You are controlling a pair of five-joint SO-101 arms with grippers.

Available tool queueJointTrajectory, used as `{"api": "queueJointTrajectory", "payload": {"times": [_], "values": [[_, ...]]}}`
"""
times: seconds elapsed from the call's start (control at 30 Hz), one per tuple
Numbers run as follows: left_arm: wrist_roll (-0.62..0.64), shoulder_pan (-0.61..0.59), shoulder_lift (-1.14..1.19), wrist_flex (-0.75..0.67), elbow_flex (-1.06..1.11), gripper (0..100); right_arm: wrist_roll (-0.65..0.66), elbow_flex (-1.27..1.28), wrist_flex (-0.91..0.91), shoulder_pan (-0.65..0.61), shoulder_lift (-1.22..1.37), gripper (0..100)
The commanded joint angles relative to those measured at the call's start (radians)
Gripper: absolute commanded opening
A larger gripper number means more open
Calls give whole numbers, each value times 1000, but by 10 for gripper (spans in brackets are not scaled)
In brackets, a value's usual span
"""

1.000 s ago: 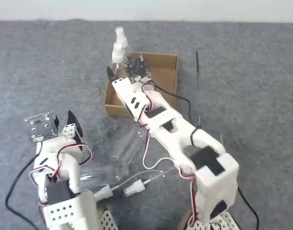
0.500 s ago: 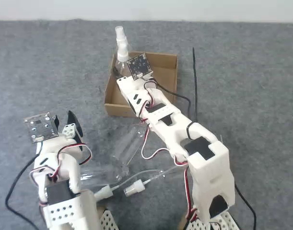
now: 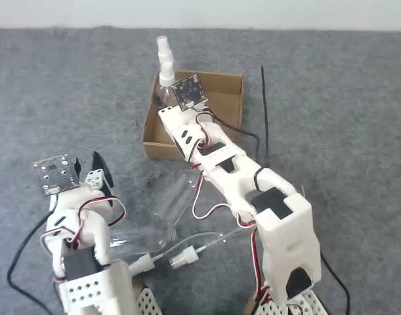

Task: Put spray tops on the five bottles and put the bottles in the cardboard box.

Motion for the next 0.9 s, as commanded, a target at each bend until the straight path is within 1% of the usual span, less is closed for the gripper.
{"api": "queueJointTrajectory", "payload": {"times": [0.0,0.13,0.33,0.57,0.77,0.87], "values": [[-6,3,-11,-35,-15,130,-21,-74,-16,-13,-25,92],[-6,3,-11,-35,-15,130,-98,-77,-16,-15,-25,95],[-6,3,-11,-35,-13,130,-98,-100,-16,-15,-4,95],[-6,3,-11,-35,-13,130,-98,-172,-15,-13,82,95],[-6,3,-11,-35,-13,130,-97,-169,-12,-15,76,96],[-6,3,-11,-35,-13,130,-97,-172,25,-15,74,96]]}}
